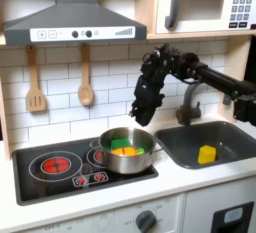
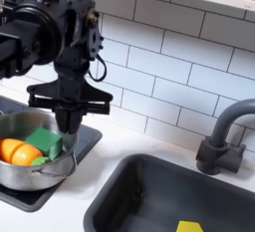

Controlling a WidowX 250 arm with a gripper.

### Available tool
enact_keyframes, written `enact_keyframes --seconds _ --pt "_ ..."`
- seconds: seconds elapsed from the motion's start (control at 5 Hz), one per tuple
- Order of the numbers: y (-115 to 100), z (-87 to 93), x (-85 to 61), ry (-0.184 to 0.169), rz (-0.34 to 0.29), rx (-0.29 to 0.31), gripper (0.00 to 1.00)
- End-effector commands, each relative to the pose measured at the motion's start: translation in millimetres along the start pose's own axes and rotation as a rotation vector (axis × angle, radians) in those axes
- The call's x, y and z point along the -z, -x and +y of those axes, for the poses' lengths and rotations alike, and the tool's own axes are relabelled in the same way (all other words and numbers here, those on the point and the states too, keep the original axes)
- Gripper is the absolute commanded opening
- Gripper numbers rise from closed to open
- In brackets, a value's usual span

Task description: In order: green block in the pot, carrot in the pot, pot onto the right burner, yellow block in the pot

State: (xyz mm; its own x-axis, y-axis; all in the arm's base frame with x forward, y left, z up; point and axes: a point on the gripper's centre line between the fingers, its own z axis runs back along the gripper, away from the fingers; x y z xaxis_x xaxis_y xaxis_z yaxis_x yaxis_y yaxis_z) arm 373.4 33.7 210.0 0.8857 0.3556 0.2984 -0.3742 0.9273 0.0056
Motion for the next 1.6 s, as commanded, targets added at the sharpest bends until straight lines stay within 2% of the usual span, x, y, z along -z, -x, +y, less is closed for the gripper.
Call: enact_keyframes --seconds 0.0,0.2,0.6,0.8,1.2,1.4 --pt "3.7 -26.9 -17.8 0.053 -0.038 0.107 0.0" --pt "14.7 -46.4 -16.2 0.094 -0.003 0.169 0.0" --pt "38.5 -74.1 -18.3 0.171 0.045 0.29 0.0" --pt "57.0 -89.0 -15.3 0.202 0.085 0.353 0.0" --pt "90.5 -108.9 -9.4 0.233 0.15 0.475 0.0" --pt "100.0 -112.4 -5.6 0.215 0.163 0.525 0.0"
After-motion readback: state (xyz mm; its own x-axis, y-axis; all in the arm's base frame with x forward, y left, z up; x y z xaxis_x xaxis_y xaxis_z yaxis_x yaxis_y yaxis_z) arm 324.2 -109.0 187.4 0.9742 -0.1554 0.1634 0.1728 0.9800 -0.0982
